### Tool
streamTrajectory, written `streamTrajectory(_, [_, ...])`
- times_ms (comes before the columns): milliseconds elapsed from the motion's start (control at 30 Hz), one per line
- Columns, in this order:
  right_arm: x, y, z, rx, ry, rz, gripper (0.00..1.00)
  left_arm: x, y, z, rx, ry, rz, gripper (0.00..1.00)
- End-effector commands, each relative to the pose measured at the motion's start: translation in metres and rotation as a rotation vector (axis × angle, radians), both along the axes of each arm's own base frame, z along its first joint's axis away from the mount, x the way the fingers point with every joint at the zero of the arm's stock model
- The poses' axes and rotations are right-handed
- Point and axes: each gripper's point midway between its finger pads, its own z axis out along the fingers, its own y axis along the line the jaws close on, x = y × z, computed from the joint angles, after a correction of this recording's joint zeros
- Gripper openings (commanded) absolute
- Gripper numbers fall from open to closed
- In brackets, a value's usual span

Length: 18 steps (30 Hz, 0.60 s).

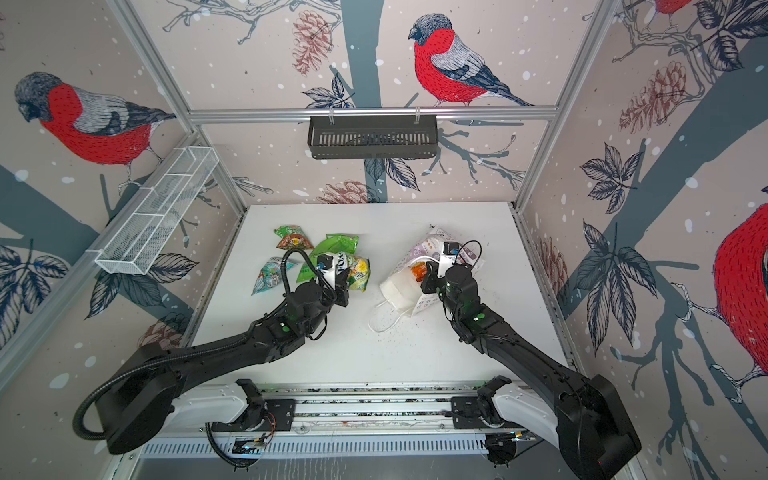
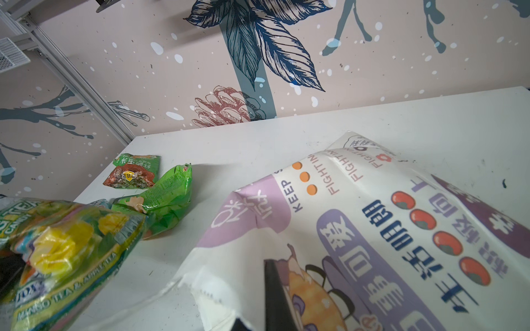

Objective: Take the snacks out of the paper bag
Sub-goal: Place the snack at the middle-left of the table.

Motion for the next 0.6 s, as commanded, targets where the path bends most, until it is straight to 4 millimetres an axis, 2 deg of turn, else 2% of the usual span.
streamTrajectory(0, [0.000,-0.004,-0.003,-0.007,0.007,-0.016,0.00,0.006,0.042,-0.006,-0.058,0.038,0.147,0.00])
streamTrajectory(100, [0.000,-0.003,-0.004,-0.009,0.010,-0.015,0.00,0.005,0.080,-0.012,-0.103,0.051,0.248,0.00])
streamTrajectory(300, [0.000,-0.004,-0.002,-0.004,0.005,-0.017,0.00,0.001,0.138,-0.027,-0.131,0.089,0.406,0.00])
streamTrajectory(433, [-0.001,-0.001,0.000,0.006,0.003,-0.005,0.00,-0.004,0.165,-0.044,-0.150,0.127,0.497,0.00])
streamTrajectory(567, [0.000,-0.001,0.002,0.011,-0.003,-0.005,0.00,-0.007,0.179,-0.065,-0.156,0.177,0.536,0.00])
